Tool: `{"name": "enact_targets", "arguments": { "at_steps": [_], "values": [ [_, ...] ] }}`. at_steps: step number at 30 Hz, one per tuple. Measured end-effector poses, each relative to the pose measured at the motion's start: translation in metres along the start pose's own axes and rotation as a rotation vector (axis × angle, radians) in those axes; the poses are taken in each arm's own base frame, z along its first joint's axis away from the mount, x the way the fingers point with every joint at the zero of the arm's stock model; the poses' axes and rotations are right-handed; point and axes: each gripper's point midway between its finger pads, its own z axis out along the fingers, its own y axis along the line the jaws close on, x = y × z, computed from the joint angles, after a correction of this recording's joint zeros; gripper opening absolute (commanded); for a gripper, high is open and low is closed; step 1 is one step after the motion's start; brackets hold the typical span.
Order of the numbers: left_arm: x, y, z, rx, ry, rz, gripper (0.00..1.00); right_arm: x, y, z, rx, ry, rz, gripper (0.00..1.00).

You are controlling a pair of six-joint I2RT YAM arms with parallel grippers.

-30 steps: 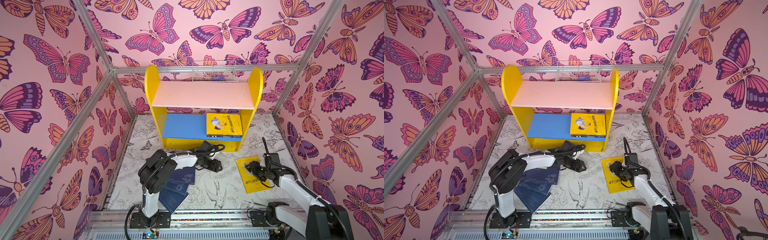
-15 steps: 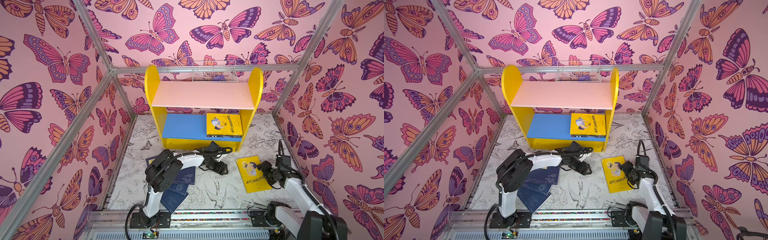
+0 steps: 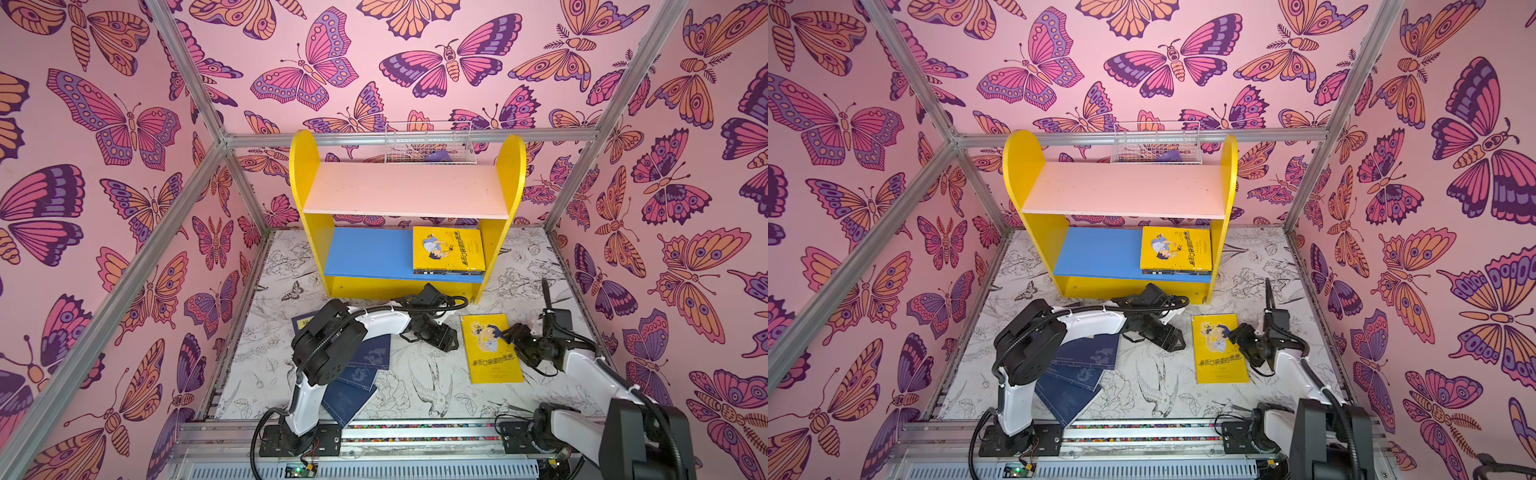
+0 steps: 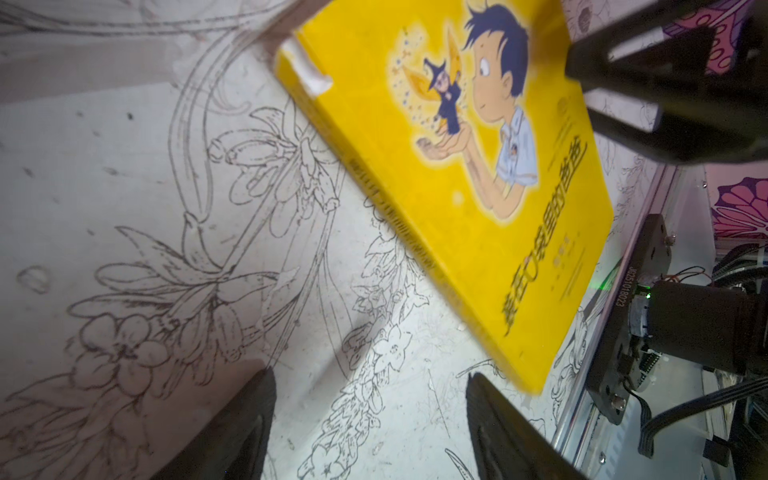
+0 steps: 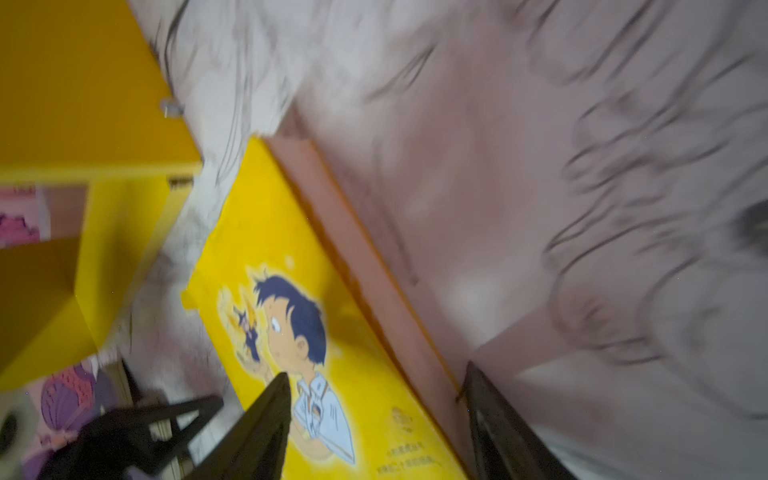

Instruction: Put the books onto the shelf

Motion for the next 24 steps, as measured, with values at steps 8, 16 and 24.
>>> {"name": "enact_targets", "arguments": {
  "at_steps": [8,16,24],
  "values": [
    [-0.006,0.001,0.005,0.0,0.001,0.0,0.64,0.042,0.024,0.001,-0.077,0.12,-0.083,0.61],
    [-0.007,0.011,0.004,-0.029,-0.002,-0.01,0.52,0.064,0.033,0.013,-0.051,0.206,-0.161,0.48],
    [-0.008,0.015,0.002,-0.034,0.0,-0.011,0.49,0.051,0.056,0.0,-0.111,0.13,-0.181,0.42]
  ]
}}
